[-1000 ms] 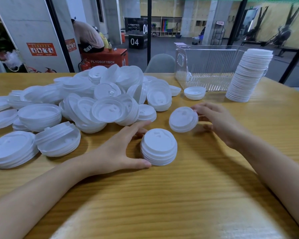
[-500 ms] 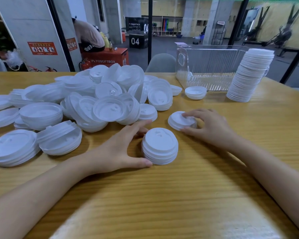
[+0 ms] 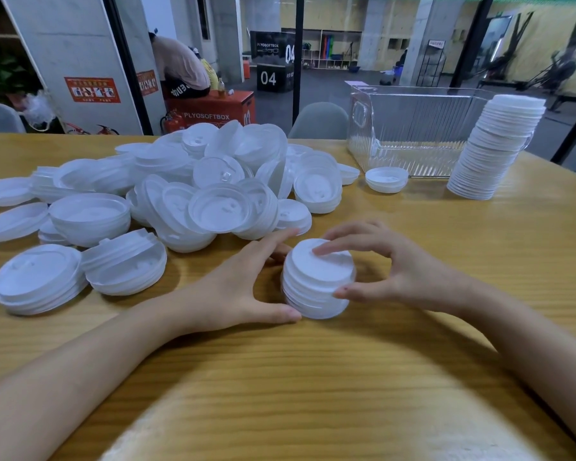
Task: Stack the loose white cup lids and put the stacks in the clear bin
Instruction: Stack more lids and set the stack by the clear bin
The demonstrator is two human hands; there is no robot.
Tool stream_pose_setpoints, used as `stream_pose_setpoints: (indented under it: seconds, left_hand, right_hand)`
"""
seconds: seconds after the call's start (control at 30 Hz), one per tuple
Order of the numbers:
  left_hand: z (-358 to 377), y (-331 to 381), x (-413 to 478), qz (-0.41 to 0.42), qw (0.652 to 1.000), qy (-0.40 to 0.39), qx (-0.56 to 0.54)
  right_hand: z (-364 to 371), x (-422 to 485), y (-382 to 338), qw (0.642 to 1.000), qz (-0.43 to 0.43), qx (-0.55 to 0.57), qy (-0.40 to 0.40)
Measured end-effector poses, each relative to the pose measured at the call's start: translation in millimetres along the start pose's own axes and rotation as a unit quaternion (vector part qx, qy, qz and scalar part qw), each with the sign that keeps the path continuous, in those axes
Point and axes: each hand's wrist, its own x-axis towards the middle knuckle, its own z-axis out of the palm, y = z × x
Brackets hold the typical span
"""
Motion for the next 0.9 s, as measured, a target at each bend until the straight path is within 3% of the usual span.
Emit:
stream_pose_setpoints:
  seconds: [0.67,0.77,0.9]
  left_hand:
    - [-7,4,-1,0.024,1.0,-0.003,-0.009]
    - [-12,4,-3,0.049,0.998,0.021,0.024]
    - [-21,10,-2,0.118,0.978,0.132,0.107]
  right_hand:
    - [3,-2,1,1.0,0.006,-0.018,-0.009]
    - [-1,-4,5,0.999,0.021,-0.03,0.009]
    - [-8,-10,12,0.997,0.042,-0.05,0.031]
